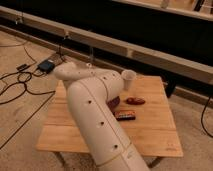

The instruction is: Wipe the white sponge on the table

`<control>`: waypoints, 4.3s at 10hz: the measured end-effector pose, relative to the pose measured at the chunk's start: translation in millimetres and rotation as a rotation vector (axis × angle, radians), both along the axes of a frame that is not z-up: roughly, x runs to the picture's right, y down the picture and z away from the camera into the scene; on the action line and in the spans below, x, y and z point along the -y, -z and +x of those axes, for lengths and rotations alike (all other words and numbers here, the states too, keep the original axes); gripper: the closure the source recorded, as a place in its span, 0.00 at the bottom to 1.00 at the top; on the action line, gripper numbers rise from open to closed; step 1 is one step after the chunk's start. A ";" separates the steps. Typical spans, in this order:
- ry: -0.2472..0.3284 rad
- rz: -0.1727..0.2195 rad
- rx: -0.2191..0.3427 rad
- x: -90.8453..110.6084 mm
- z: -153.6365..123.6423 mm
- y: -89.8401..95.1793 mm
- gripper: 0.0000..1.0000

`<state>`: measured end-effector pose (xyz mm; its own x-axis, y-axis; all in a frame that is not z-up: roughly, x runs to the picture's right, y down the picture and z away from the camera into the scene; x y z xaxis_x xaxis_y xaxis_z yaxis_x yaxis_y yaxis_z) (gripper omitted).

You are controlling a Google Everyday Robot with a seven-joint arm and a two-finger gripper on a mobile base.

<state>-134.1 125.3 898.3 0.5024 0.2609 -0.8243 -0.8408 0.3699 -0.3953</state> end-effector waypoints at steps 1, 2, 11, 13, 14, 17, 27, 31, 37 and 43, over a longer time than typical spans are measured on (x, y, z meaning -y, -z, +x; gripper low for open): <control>-0.018 0.027 0.014 3.7 4.5 -4.0 0.96; -0.022 0.037 0.013 5.3 9.5 -4.5 0.96; -0.008 0.115 0.041 31.1 -20.9 -34.0 0.96; 0.001 0.117 0.077 31.7 -40.5 -34.0 0.96; 0.014 0.105 0.113 27.9 -55.5 -28.5 0.96; 0.049 0.056 0.168 7.1 -69.0 -5.3 0.96; -0.012 -0.055 0.017 -56.0 11.4 39.9 0.96; -0.048 -0.002 -0.108 -41.2 68.2 24.0 0.96; -0.061 0.107 -0.042 8.5 16.3 -17.8 0.96; 0.027 0.023 0.128 -33.3 -48.5 22.6 0.96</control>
<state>-182.6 158.6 875.7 0.6102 0.2634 -0.7472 -0.7735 0.4019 -0.4900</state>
